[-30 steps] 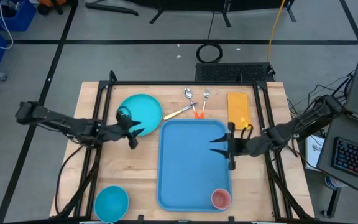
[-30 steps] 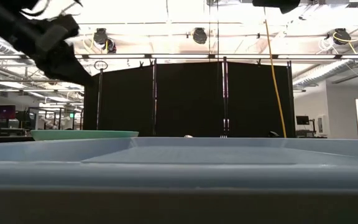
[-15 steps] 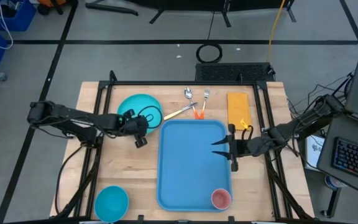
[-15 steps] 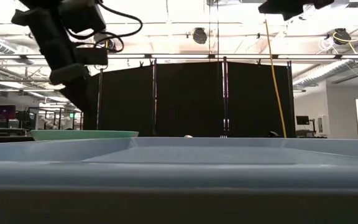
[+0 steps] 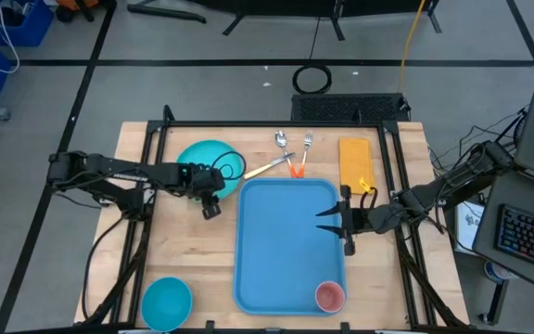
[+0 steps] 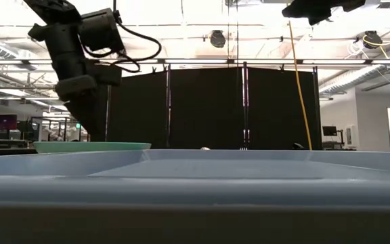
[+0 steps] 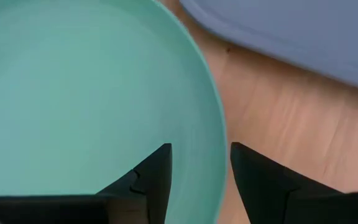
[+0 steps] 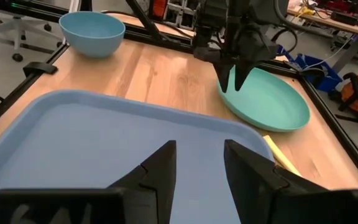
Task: Set up tray
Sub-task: Put the light blue plate to the bottom of the pink cup on the blue serving tray
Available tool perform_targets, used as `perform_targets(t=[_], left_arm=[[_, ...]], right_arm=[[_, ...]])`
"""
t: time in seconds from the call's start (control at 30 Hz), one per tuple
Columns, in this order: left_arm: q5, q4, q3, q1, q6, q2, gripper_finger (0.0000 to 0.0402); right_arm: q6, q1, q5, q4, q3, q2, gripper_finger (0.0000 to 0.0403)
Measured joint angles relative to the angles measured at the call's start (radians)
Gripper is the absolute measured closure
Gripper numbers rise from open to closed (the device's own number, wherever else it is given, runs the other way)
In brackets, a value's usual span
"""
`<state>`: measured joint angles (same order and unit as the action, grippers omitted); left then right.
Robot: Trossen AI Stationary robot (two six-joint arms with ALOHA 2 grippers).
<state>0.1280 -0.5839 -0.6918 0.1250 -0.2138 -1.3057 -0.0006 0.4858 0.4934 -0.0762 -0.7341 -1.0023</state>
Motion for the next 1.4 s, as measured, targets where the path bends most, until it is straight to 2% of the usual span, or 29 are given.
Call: perform_targets(t=[0.23, 0.73, 1.1, 1.23, 1.4], left_arm=[[-0.047, 0.019, 0.000, 0.021, 0.037, -0.043, 0.0234], [-0.050, 0.045, 0.000, 0.030, 0.083, -0.088, 0.0234], [-0.073, 0.074, -0.002, 0.078, 0.107, -0.183, 0.0237], [-0.073, 0.075, -0.002, 0.077, 0.115, -0.183, 0.0264], [-0.047, 0.085, -0.002, 0.077, 0.135, -0.182, 0.0332]], right_arm=[[0.000, 0.000, 0.000, -0.001, 0.000, 0.000, 0.0280], [0.015, 0.000, 0.000, -0.002, 0.000, 0.000, 0.0280], [0.015, 0.000, -0.001, -0.002, 0.000, 0.000, 0.0280], [0.015, 0.000, -0.001, -0.003, 0.000, 0.000, 0.0280], [0.015, 0.000, -0.001, -0.003, 0.000, 0.000, 0.0280]])
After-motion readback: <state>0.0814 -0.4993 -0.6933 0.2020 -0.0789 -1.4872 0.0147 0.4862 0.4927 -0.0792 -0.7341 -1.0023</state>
